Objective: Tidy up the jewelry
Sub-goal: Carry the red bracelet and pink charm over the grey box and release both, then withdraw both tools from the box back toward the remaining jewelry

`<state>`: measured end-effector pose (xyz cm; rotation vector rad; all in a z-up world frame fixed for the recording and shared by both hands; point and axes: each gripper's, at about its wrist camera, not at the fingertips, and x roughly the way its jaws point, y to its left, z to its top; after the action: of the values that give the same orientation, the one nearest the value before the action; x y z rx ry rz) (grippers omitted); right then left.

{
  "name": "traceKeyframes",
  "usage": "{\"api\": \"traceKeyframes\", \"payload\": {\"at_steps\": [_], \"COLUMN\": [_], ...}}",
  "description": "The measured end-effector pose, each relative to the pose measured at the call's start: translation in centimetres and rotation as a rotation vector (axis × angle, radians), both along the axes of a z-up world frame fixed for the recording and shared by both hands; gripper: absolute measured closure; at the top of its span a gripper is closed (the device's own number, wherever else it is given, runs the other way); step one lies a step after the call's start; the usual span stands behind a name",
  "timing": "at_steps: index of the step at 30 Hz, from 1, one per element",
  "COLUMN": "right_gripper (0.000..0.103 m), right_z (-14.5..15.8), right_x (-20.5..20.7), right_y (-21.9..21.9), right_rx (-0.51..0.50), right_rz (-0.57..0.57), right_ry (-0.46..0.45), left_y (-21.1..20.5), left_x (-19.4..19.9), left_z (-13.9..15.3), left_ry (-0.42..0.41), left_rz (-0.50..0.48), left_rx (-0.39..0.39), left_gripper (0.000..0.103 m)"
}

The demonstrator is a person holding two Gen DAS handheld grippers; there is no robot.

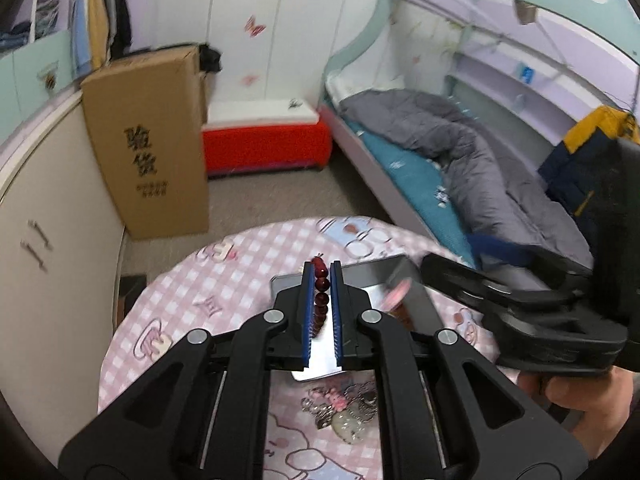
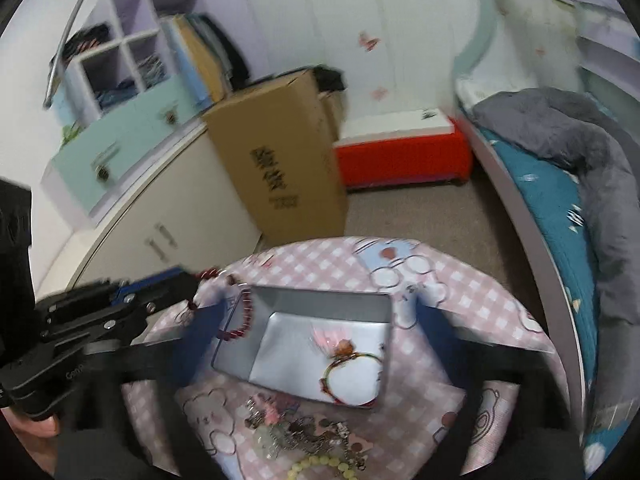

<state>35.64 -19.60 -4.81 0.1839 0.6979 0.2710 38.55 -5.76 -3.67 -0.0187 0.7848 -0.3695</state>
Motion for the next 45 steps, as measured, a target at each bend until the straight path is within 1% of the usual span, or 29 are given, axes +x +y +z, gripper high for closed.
{"api": "traceKeyframes", "payload": {"at_steps": [1,2,3,4,5,6,8,11,13,17,22,26,30,37,42,45], "right_gripper": [0.007,0.007,0.007,0.007,0.007,0.007,0.007,0.007,0.007,0.007,0.007,0.007,0.007,0.007,0.007,0.007], "right_z": [0.0,0.1,0.1,0.3,0.6,0.8,1.2,1.6,2.2,3.5,5.2,6.5,7.0,7.8,7.3,6.8], "right_x": [-0.3,-0.6,-0.7,-0.9,-1.5,-1.7,-2.1,-2.9,-3.6,-5.5,-8.3,-10.7,-13.2,-16.9,-19.2,-20.3], "right_y": [-0.4,-0.8,-0.9,-1.2,-1.5,-1.6,-1.8,-2.3,-2.5,-2.9,-2.6,-2.2,-1.8,-1.1,-1.4,-1.6], "right_rx": [0.014,0.024,0.025,0.024,0.035,0.034,0.020,0.039,0.044,0.065,0.056,0.045,0.039,0.010,0.013,0.020], "right_rz": [-0.009,-0.017,-0.025,-0.035,-0.039,-0.042,-0.040,-0.038,-0.045,-0.048,-0.041,-0.039,-0.024,-0.009,-0.018,-0.027], "right_ry": [-0.004,0.000,0.000,-0.005,-0.015,-0.020,-0.029,-0.036,-0.057,-0.105,-0.162,-0.199,-0.225,-0.272,-0.291,-0.297], "left_y": [0.1,0.1,0.3,0.8,1.0,1.1,1.2,1.3,1.6,1.8,3.0,3.6,4.2,5.5,6.1,6.3], "left_x": [-0.1,-0.3,-0.9,-1.7,-2.4,-2.5,-2.6,-3.5,-4.2,-6.2,-9.4,-12.6,-15.7,-19.4,-21.6,-22.7], "left_z": [-0.1,-0.1,0.2,0.8,1.3,1.6,2.0,2.8,3.2,3.8,4.8,5.8,6.5,7.2,7.0,6.1], "left_ry": [-0.001,-0.012,-0.050,-0.110,-0.172,-0.189,-0.164,-0.193,-0.200,-0.244,-0.297,-0.352,-0.391,-0.434,-0.456,-0.459], "left_rz": [0.020,0.032,0.051,0.089,0.118,0.118,0.093,0.104,0.107,0.139,0.172,0.182,0.183,0.205,0.195,0.197], "left_rx": [0.028,0.049,0.071,0.083,0.082,0.076,0.049,0.055,0.049,0.072,0.065,0.046,0.024,-0.013,-0.028,-0.014], "left_gripper": [0.090,0.072,0.029,0.016,0.007,0.006,0.006,0.006,0.006,0.006,0.006,0.006,0.006,0.006,0.006,0.006]}}
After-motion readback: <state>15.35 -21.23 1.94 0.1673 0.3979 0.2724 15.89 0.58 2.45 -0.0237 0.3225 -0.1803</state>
